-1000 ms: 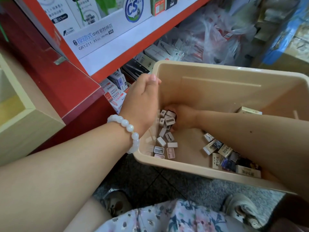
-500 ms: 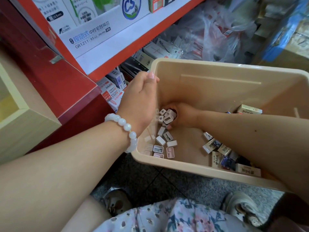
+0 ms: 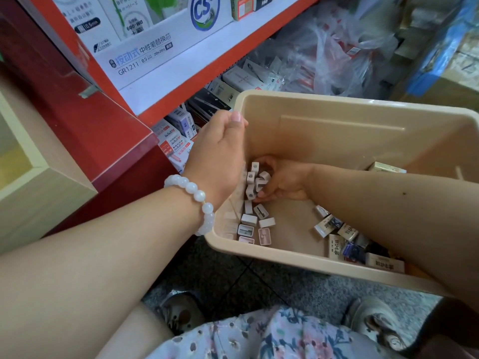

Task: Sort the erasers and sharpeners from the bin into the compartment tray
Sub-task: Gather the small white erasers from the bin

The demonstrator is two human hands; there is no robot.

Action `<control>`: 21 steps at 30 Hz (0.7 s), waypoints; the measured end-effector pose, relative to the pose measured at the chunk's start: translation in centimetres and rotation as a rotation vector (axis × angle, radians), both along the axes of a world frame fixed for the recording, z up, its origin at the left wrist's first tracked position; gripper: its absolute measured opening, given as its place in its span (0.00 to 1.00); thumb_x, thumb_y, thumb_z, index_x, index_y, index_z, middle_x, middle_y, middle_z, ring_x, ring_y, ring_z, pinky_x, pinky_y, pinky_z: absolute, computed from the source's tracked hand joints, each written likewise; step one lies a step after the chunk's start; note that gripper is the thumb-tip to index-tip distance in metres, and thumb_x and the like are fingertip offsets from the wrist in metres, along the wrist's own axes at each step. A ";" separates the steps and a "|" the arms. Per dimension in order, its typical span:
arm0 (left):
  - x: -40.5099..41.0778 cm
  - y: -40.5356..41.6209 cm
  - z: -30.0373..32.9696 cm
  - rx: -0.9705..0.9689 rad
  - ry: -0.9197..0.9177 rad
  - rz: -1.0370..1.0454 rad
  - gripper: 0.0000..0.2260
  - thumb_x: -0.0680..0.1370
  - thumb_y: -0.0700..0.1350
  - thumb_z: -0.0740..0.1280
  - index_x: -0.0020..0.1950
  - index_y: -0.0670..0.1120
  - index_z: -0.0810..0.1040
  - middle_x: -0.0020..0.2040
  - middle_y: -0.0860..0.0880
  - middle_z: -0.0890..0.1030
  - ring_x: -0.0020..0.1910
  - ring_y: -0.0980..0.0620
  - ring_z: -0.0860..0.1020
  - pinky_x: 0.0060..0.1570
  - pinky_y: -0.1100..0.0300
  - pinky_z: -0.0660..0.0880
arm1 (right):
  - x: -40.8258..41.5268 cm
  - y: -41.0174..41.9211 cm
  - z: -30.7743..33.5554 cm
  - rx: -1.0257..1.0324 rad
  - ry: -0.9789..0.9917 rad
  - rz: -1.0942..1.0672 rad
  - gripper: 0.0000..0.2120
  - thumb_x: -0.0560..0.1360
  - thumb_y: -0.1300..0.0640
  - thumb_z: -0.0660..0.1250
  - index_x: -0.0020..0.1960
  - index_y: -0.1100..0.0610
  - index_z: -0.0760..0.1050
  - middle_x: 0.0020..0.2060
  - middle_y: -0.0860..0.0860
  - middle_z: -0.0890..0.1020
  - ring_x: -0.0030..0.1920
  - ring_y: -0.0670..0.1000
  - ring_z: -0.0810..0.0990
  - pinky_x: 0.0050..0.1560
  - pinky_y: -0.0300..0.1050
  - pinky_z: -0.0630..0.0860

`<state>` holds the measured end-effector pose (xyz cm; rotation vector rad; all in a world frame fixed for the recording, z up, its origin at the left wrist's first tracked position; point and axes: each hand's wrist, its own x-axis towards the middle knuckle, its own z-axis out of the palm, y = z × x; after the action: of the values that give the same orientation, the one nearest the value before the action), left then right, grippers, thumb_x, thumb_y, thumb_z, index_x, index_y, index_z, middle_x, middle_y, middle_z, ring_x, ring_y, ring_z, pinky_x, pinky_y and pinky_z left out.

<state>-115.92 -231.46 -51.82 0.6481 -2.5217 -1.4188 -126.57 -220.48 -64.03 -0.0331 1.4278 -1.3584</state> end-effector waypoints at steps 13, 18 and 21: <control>-0.1 -0.1 -0.1 -0.001 0.021 -0.001 0.15 0.83 0.51 0.50 0.58 0.49 0.75 0.57 0.55 0.74 0.52 0.61 0.69 0.43 0.78 0.61 | 1.6 -0.2 1.7 -0.146 -0.152 -0.149 0.23 0.70 0.82 0.59 0.50 0.54 0.70 0.59 0.58 0.70 0.51 0.58 0.78 0.43 0.54 0.81; 0.0 -0.1 -0.1 -0.021 0.027 -0.003 0.16 0.83 0.51 0.50 0.58 0.48 0.75 0.54 0.55 0.74 0.48 0.61 0.69 0.41 0.79 0.61 | 1.9 0.2 2.8 -0.210 -0.221 -0.164 0.25 0.70 0.83 0.53 0.53 0.55 0.69 0.59 0.60 0.69 0.50 0.58 0.77 0.42 0.51 0.82; 0.1 0.0 0.1 -0.018 0.019 0.005 0.15 0.83 0.51 0.50 0.57 0.48 0.75 0.50 0.57 0.73 0.44 0.65 0.69 0.39 0.80 0.62 | 1.9 0.4 3.2 -0.244 -0.267 -0.197 0.20 0.71 0.77 0.52 0.53 0.57 0.68 0.53 0.59 0.73 0.47 0.58 0.78 0.43 0.51 0.82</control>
<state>-115.85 -231.49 -51.75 0.6340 -2.5138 -1.3926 -124.70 -220.13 -60.81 0.1280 1.0583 -1.6278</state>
